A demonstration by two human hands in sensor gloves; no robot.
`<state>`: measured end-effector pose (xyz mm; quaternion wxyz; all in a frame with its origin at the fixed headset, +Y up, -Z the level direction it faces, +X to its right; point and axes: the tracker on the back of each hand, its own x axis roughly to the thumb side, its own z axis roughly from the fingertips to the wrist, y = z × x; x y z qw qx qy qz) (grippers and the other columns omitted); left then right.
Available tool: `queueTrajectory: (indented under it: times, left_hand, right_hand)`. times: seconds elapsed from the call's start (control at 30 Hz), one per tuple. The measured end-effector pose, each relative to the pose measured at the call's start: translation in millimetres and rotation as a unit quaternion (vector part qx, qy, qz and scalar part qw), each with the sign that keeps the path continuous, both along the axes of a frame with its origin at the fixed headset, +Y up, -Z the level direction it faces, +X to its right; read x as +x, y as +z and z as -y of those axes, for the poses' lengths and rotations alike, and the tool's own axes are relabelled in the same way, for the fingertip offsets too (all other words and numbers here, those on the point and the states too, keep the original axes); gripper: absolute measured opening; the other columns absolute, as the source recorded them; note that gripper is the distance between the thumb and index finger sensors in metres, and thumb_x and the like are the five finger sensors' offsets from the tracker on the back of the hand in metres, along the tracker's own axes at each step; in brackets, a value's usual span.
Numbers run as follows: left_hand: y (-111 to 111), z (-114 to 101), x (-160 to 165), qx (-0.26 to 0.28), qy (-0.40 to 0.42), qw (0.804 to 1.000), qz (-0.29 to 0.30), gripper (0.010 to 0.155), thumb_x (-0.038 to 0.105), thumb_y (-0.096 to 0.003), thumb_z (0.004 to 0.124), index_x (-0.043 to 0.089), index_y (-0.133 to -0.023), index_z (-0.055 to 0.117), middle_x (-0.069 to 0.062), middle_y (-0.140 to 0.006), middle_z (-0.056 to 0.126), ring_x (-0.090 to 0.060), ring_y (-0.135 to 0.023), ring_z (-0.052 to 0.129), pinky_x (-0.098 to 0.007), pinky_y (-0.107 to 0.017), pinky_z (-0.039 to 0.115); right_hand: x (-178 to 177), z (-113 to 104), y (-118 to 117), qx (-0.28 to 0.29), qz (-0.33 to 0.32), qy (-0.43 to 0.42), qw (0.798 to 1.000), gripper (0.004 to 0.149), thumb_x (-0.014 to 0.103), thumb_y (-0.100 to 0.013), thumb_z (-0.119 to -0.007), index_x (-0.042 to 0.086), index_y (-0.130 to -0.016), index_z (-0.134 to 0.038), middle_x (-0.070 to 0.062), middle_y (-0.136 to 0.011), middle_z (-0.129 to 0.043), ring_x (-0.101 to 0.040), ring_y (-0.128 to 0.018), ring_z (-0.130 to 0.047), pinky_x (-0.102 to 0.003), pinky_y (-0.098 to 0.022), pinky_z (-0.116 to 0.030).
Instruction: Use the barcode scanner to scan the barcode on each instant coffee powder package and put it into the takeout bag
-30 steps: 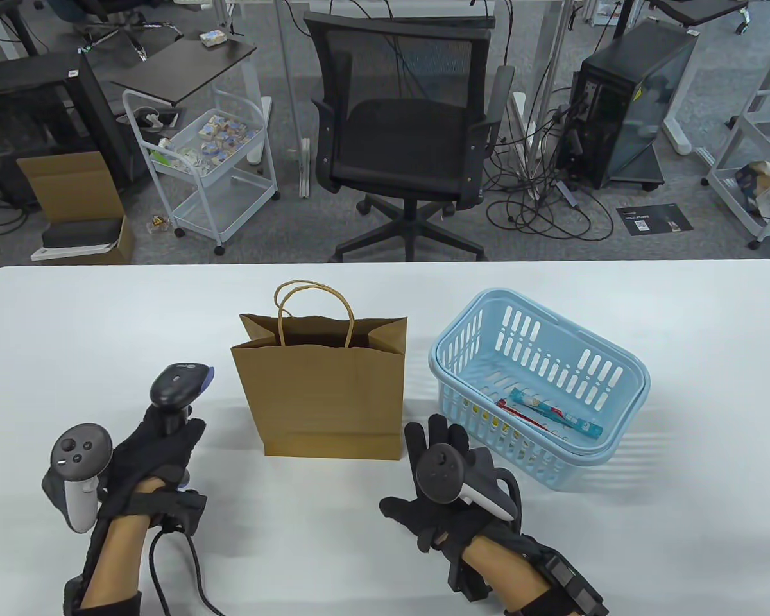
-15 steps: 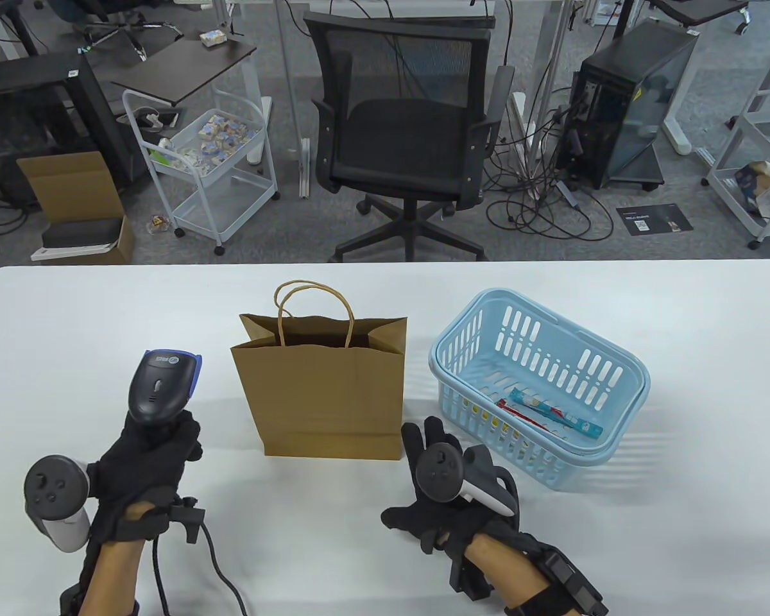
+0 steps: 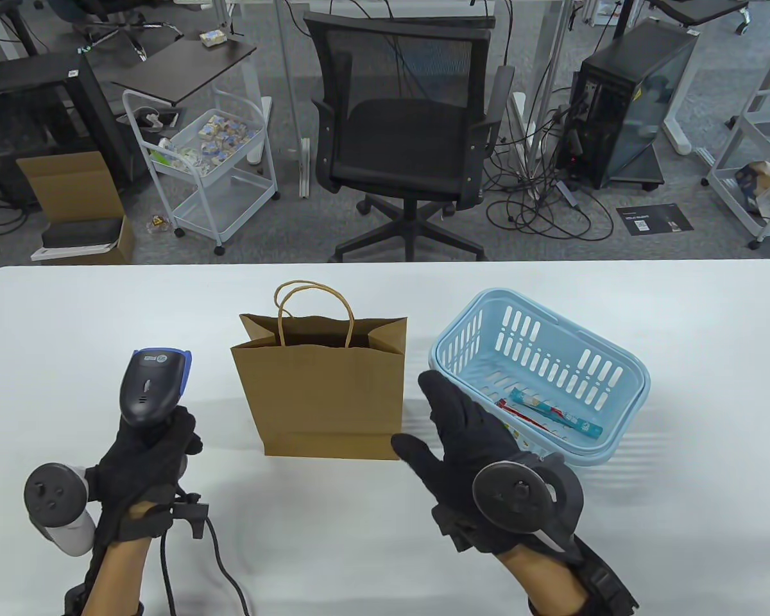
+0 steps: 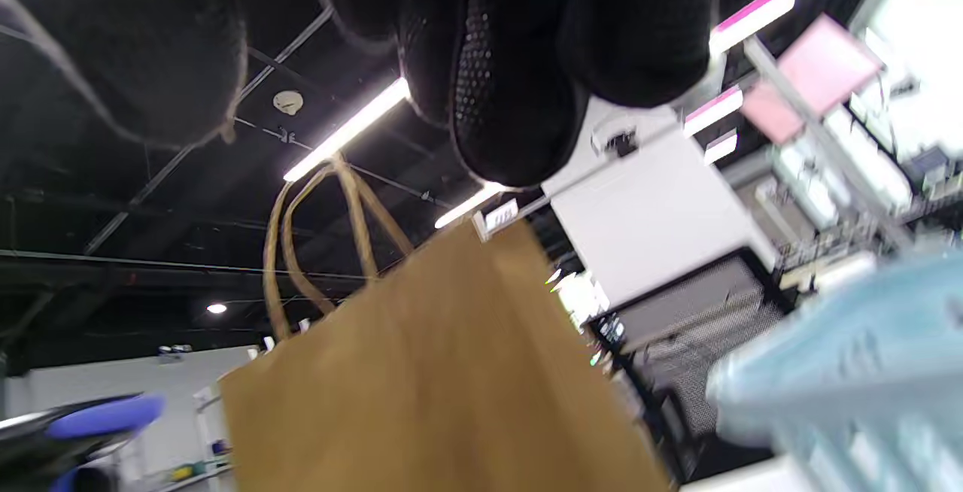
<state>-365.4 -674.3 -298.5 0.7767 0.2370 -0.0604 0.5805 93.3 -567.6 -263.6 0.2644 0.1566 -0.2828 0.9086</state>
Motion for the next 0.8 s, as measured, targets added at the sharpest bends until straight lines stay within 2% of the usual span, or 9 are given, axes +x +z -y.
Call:
queueTrajectory:
  times: [0.1, 0.17, 0.23, 0.3, 0.4, 0.47, 0.57, 0.67, 0.8]
  left_hand:
    - [0.6, -1.4, -1.1, 0.003, 0.007, 1.0, 0.001, 0.068, 0.058, -0.05, 0.088, 0.032, -0.106, 0.059, 0.008, -0.079, 0.091, -0.017, -0.046, 0.11, -0.042, -0.05, 0.087]
    - [0.5, -1.1, -1.0, 0.001, 0.007, 1.0, 0.001, 0.068, 0.058, -0.0501, 0.088, 0.032, -0.106, 0.059, 0.008, -0.08, 0.09, -0.017, -0.046, 0.11, -0.042, -0.05, 0.087]
    - [-0.3, 0.3, -0.5, -0.002, 0.004, 1.0, 0.001, 0.069, 0.058, -0.0499, 0.088, 0.032, -0.106, 0.059, 0.008, -0.079, 0.091, -0.017, -0.046, 0.11, -0.042, -0.05, 0.087]
    - [-1.2, 1.1, -0.4, -0.006, 0.002, 1.0, 0.002, 0.069, 0.058, -0.0499, 0.088, 0.032, -0.106, 0.059, 0.008, -0.08, 0.09, -0.017, -0.046, 0.11, -0.042, -0.05, 0.087]
    - [-2.9, 3.8, -1.4, -0.015, 0.003, 1.0, 0.001, 0.069, 0.058, -0.0499, 0.088, 0.032, -0.106, 0.058, 0.008, -0.08, 0.09, -0.017, -0.046, 0.11, -0.043, -0.05, 0.087]
    - [-4.2, 5.7, -2.9, -0.022, 0.006, 1.0, -0.001, 0.069, 0.058, -0.0498, 0.088, 0.032, -0.106, 0.059, 0.008, -0.08, 0.09, -0.017, -0.046, 0.11, -0.043, -0.05, 0.087]
    - [-5.3, 7.5, -4.3, -0.027, 0.011, 1.0, -0.002, 0.069, 0.058, -0.0499, 0.088, 0.032, -0.106, 0.059, 0.008, -0.08, 0.09, -0.018, -0.046, 0.11, -0.043, -0.051, 0.087]
    - [-5.4, 7.4, -4.4, -0.029, 0.011, 1.0, -0.001, 0.069, 0.058, -0.0499, 0.088, 0.032, -0.106, 0.059, 0.008, -0.08, 0.09, -0.018, -0.047, 0.109, -0.043, -0.051, 0.087]
    - [-6.0, 8.6, -4.7, -0.03, 0.005, 1.0, -0.001, 0.069, 0.058, -0.0499, 0.088, 0.032, -0.106, 0.059, 0.008, -0.08, 0.091, -0.018, -0.047, 0.109, -0.043, -0.051, 0.087]
  right_hand:
    - [8.3, -30.7, -27.9, -0.007, 0.066, 0.086, 0.994, 0.07, 0.053, -0.046, -0.091, 0.03, -0.107, -0.065, -0.011, -0.101, -0.083, -0.027, -0.065, -0.1, -0.039, -0.044, -0.083]
    - [13.4, -43.6, -52.6, -0.008, 0.117, 0.16, 0.98, 0.062, 0.047, -0.045, -0.093, 0.033, -0.102, -0.073, -0.008, -0.098, -0.088, -0.024, -0.063, -0.101, -0.038, -0.043, -0.084]
    - [18.9, -47.6, -85.7, -0.054, 0.145, 0.233, 0.96, 0.058, 0.037, -0.043, -0.097, 0.036, -0.098, -0.077, -0.005, -0.097, -0.09, -0.021, -0.061, -0.103, -0.037, -0.044, -0.085]
    - [23.2, -41.7, -113.2, -0.077, 0.165, 0.278, 0.943, 0.058, 0.032, -0.042, -0.1, 0.036, -0.096, -0.08, -0.005, -0.095, -0.092, -0.021, -0.06, -0.103, -0.037, -0.042, -0.085]
    - [30.9, -20.1, -152.5, -0.095, 0.187, 0.403, 0.891, 0.057, 0.032, -0.039, -0.102, 0.039, -0.092, -0.082, -0.001, -0.093, -0.094, -0.019, -0.057, -0.104, -0.036, -0.04, -0.085]
    - [39.6, 6.3, -177.0, -0.136, 0.182, 0.484, 0.845, 0.057, 0.034, -0.037, -0.102, 0.04, -0.09, -0.084, 0.0, -0.091, -0.096, -0.017, -0.052, -0.106, -0.034, -0.037, -0.086]
    - [49.3, 36.1, -194.0, -0.204, 0.158, 0.524, 0.812, 0.054, 0.034, -0.037, -0.103, 0.039, -0.088, -0.086, 0.0, -0.086, -0.099, -0.016, -0.046, -0.107, -0.033, -0.032, -0.088]
    - [57.4, 70.4, -206.0, -0.274, 0.133, 0.533, 0.789, 0.052, 0.035, -0.036, -0.103, 0.037, -0.086, -0.088, -0.002, -0.082, -0.102, -0.015, -0.041, -0.109, -0.031, -0.028, -0.089]
    - [63.6, 98.7, -217.2, -0.344, 0.148, 0.547, 0.748, 0.052, 0.037, -0.036, -0.103, 0.037, -0.086, -0.088, -0.001, -0.082, -0.102, -0.014, -0.04, -0.109, -0.03, -0.027, -0.089]
